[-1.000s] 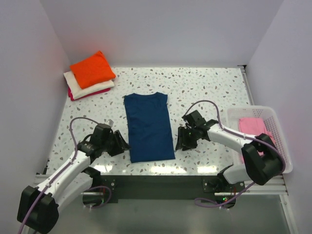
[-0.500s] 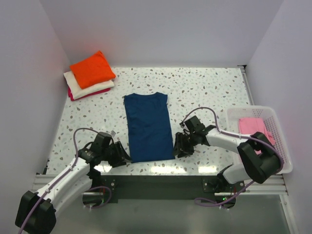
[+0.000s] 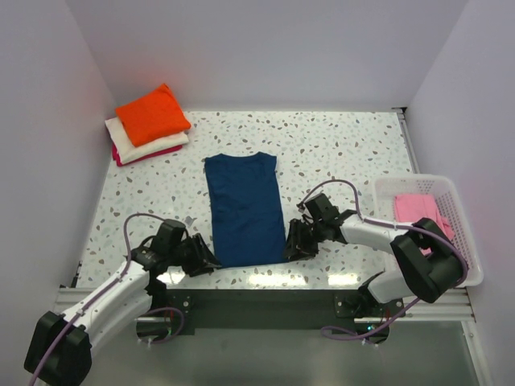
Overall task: Fold and stack the t-shirts
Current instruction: Fold the tshirt
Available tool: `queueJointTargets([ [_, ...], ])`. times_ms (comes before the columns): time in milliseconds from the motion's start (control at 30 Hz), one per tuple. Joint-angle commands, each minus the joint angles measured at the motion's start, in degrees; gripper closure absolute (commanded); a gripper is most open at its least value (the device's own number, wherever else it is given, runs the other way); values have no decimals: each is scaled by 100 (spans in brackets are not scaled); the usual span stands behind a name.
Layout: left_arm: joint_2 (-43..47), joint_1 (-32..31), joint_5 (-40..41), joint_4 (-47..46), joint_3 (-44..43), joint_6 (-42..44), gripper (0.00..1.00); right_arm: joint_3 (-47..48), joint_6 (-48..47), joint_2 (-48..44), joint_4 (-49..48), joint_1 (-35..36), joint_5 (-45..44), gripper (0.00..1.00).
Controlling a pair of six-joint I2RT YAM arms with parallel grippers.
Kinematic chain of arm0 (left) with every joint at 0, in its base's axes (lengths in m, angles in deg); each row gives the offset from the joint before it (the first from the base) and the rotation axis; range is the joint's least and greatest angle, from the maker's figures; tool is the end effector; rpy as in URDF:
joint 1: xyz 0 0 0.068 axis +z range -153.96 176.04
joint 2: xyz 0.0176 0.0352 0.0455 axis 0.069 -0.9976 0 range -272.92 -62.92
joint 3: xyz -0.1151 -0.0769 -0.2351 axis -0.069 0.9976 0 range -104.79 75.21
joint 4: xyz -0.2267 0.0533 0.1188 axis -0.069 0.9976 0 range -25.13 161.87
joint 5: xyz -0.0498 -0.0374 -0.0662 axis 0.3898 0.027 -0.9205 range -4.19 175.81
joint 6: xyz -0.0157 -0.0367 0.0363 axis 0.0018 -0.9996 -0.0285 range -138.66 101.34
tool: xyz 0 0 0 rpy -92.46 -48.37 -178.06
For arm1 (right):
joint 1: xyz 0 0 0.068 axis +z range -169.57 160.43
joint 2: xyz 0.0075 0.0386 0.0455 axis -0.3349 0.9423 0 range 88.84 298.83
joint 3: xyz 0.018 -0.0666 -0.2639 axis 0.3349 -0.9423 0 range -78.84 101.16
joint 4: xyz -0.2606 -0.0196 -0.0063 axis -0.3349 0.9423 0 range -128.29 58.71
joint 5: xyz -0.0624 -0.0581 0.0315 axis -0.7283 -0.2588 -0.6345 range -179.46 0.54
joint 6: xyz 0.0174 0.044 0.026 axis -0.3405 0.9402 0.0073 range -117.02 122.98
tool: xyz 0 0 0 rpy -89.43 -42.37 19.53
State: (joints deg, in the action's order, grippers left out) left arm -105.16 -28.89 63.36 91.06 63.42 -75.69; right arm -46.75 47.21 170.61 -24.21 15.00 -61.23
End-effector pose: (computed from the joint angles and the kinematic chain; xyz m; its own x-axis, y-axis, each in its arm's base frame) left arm 0.1075 -0.0649 0.1293 -0.8988 -0.4372 -0.0315 -0.3198 0.7033 -0.6349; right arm 0.1823 0.1461 0.1322 -0.9981 0.0586 -0.0209 0.0335 0.7899 0.6123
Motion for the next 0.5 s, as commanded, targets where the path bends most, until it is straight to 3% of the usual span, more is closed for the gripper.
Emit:
queueJointTargets([
  [0, -74, -56, 66, -202, 186, -80, 55, -151, 104, 49, -108, 24, -124, 57],
  [467, -469, -197, 75, -888, 327, -290, 66, -283, 235, 119, -354, 24, -142, 64],
])
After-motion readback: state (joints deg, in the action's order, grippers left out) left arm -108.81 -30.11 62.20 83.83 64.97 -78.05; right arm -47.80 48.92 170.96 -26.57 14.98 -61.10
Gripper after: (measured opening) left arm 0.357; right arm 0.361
